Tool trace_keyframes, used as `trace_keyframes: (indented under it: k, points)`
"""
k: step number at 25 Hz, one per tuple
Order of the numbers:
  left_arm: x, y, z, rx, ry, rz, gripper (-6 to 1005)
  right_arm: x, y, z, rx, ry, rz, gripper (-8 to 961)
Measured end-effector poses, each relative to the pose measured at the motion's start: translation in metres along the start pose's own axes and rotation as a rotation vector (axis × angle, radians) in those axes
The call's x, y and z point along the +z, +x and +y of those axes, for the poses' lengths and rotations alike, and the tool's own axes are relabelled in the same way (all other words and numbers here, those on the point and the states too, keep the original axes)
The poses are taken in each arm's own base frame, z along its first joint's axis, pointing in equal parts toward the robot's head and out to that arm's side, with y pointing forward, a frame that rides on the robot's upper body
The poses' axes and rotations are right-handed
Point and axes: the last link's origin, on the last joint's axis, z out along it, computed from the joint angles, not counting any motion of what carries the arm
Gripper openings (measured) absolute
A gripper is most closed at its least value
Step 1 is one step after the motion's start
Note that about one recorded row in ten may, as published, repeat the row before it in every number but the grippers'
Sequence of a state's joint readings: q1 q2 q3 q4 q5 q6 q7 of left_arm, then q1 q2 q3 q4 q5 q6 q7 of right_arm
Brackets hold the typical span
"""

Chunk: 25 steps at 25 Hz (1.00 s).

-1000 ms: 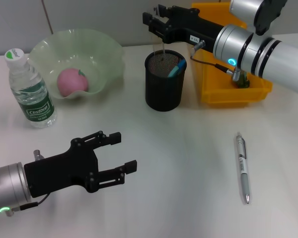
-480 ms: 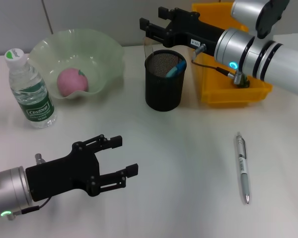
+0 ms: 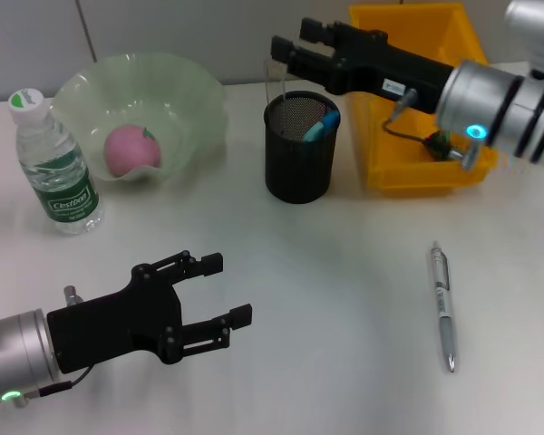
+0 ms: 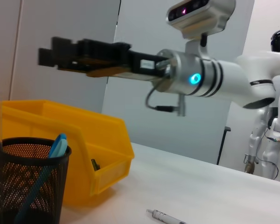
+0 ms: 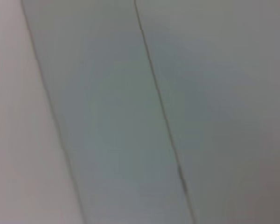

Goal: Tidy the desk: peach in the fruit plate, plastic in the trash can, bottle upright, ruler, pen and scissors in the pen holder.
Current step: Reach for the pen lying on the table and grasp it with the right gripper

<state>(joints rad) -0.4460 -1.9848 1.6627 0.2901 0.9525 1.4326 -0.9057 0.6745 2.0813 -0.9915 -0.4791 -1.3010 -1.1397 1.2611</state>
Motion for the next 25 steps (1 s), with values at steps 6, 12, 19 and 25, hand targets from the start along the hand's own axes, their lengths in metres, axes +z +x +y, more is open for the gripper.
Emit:
trace_keyframes:
  k: [6, 12, 19, 25]
  points:
    - [0.003, 0.0, 0.001, -0.009, -0.002, 0.002, 799, -0.027, -0.016, 0.004, 0.141, 0.012, 0.176, 627]
    - [0.006, 0.001, 0.002, -0.013, -0.007, 0.008, 798, -0.042, -0.026, 0.011, 0.233, 0.11, 0.532, 624]
    - [0.008, 0.001, 0.004, -0.015, -0.015, 0.015, 798, -0.05, -0.039, 0.024, 0.275, 0.233, 0.853, 624]
    - [0.01, 0.002, 0.004, -0.013, -0.02, 0.019, 798, -0.053, -0.043, 0.026, 0.32, 0.356, 1.069, 624]
